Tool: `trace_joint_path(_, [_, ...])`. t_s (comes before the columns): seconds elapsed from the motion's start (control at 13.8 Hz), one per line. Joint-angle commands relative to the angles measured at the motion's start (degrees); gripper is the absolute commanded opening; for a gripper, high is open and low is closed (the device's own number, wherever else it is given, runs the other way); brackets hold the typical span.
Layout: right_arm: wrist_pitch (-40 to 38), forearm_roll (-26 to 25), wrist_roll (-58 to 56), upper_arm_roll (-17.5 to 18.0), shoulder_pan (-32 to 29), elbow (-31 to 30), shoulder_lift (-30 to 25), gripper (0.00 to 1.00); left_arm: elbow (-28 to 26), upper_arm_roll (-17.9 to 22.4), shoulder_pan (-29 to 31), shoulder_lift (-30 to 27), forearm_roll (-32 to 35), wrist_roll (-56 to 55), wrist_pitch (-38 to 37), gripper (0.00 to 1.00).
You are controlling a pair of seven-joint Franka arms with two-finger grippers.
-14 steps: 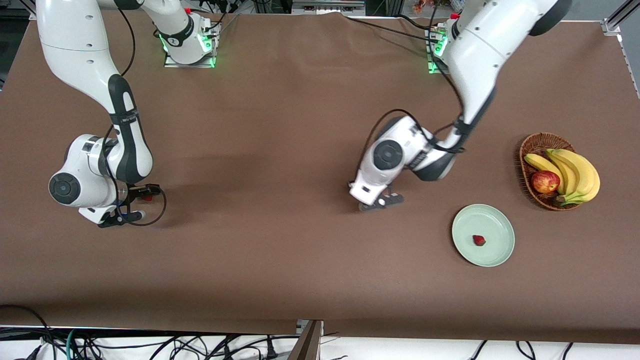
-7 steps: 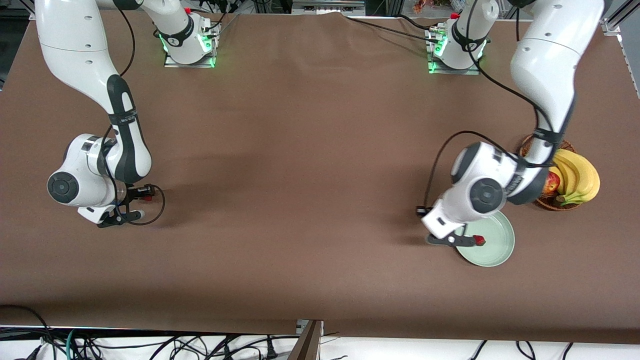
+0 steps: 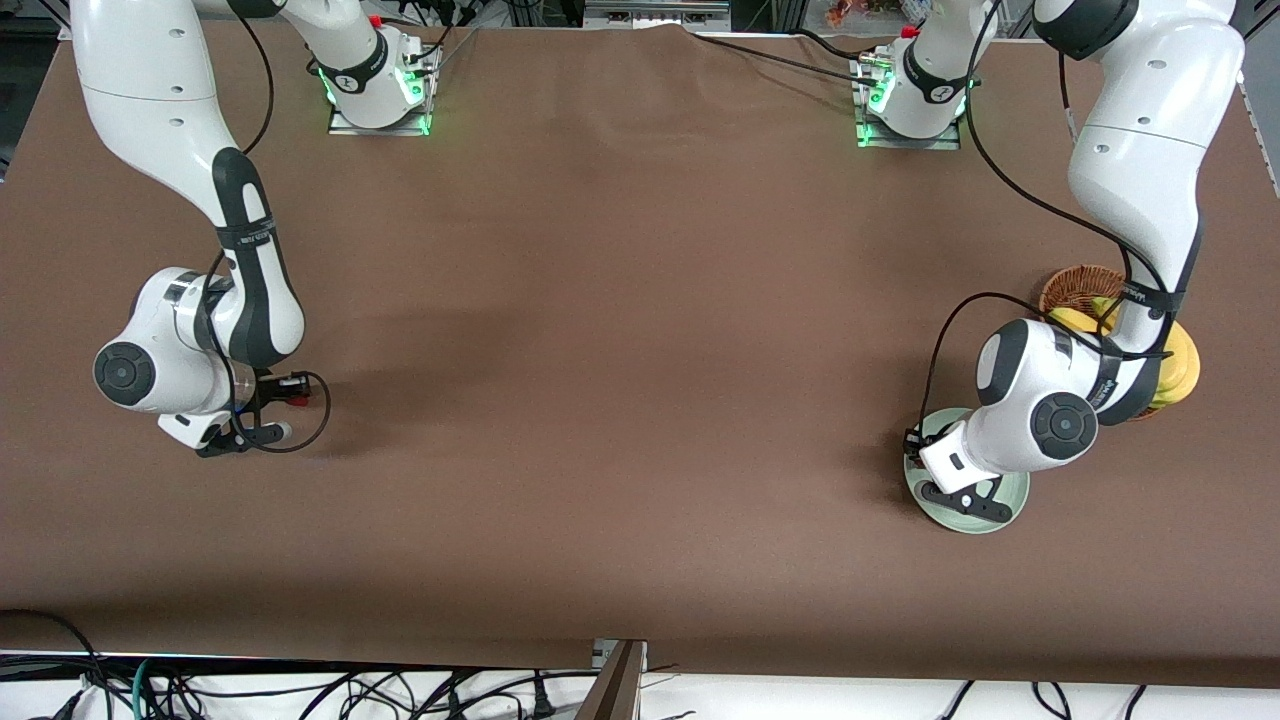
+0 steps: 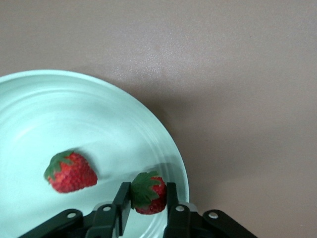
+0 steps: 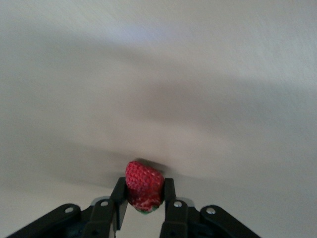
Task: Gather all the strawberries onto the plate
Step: 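Set the last strawberry mid-table with the right gripper while the left gripper returns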
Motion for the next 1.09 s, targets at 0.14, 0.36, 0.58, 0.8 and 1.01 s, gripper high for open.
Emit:
trace_joint_path(0.14, [0.41, 5.21, 12.04, 5.44, 4.15, 6.4, 0.36, 0.2, 1.98, 0.11, 0.15, 0.33, -0.01, 2.01, 0.72, 1.0])
trace_joint_path(0.36, [3.12, 5.21, 29.44, 6.42, 11.86, 8.17, 1.52, 0.2, 3.65, -0.5, -0.46, -0.29, -0.01, 1.22, 0.02, 1.0])
trace_joint_path(0.58, [7.52, 5.21, 46.23, 7.11, 20.22, 8.87, 2.48, 0.2, 3.91, -1.56, -0.46, -0.99, -0.09, 0.26, -0.77, 1.0])
trace_joint_path(0.8, [12.61, 5.13, 63.19, 9.75, 26.47, 14.65, 6.77, 0.2, 4.0, -3.48, -0.38, -1.43, -0.62, -1.41, -1.3, 1.0])
trace_joint_path(1.01, [15.35, 5.04, 74.12, 10.11, 32.36, 20.9, 11.52, 0.2, 4.0, -5.07, -0.99, -1.52, -1.33, -8.25, -3.48, 1.0])
